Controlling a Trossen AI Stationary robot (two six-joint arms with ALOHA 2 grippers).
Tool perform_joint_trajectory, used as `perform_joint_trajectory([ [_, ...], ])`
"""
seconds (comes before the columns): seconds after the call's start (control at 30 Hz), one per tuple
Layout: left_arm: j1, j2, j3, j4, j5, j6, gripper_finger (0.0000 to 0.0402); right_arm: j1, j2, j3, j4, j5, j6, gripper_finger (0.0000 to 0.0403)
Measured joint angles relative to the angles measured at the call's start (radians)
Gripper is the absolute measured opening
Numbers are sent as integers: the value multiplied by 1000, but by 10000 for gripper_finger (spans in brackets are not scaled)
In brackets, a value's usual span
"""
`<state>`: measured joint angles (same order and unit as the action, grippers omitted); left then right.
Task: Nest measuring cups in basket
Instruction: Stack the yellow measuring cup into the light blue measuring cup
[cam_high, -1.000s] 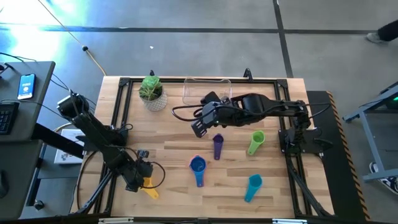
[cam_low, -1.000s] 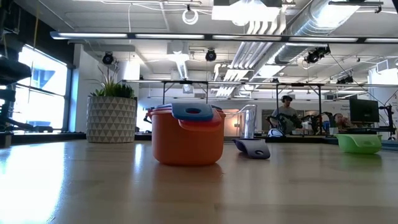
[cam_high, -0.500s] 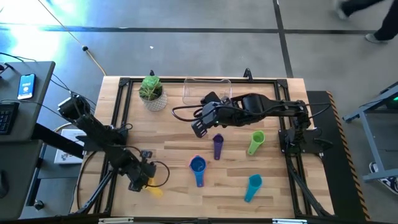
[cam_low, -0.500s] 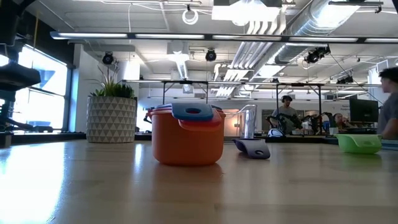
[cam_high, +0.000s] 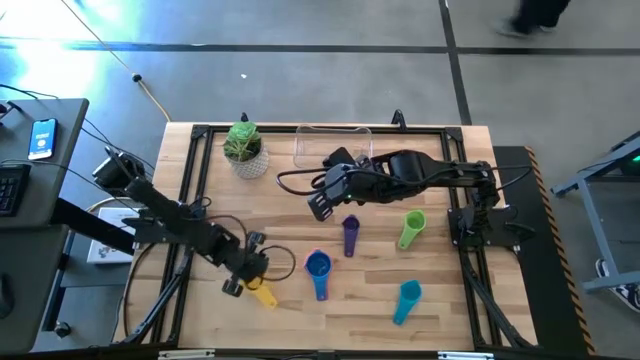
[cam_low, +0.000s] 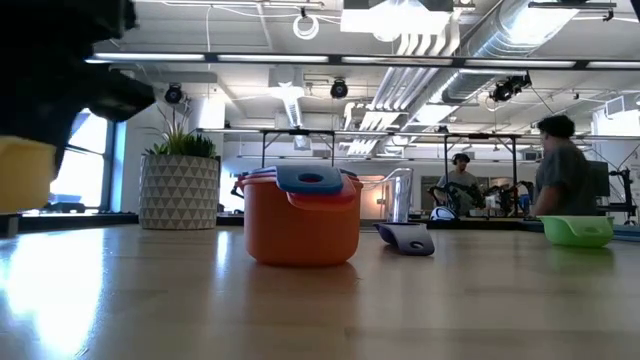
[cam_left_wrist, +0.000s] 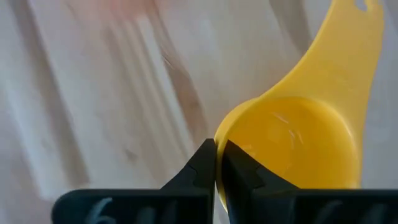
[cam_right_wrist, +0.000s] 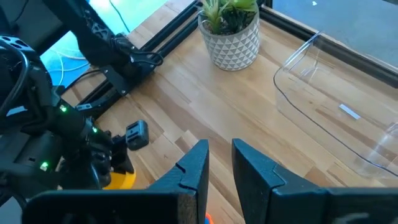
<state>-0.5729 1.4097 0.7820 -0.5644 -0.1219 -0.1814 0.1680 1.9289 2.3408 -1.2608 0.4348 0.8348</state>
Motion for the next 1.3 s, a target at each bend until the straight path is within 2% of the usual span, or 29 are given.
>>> perform_joint_trajectory([
  [0.43, 235, 0, 203, -25, 12, 460, 4, -24, 0, 0, 1, 147, 82, 62],
  [0.6, 281, 0, 285, -11, 11, 614, 4, -47, 0, 0, 1, 225, 110, 62],
  [0.77, 300, 0, 348, 27, 11, 747, 4, -79, 0, 0, 4, 244, 139, 62],
  [1.07, 328, 25, 364, 132, 36, 879, 5, -118, 0, 0, 4, 255, 190, 62],
  [1.3, 332, 108, 364, 173, 65, 909, 5, -135, 0, 0, 1, 254, 223, 62],
])
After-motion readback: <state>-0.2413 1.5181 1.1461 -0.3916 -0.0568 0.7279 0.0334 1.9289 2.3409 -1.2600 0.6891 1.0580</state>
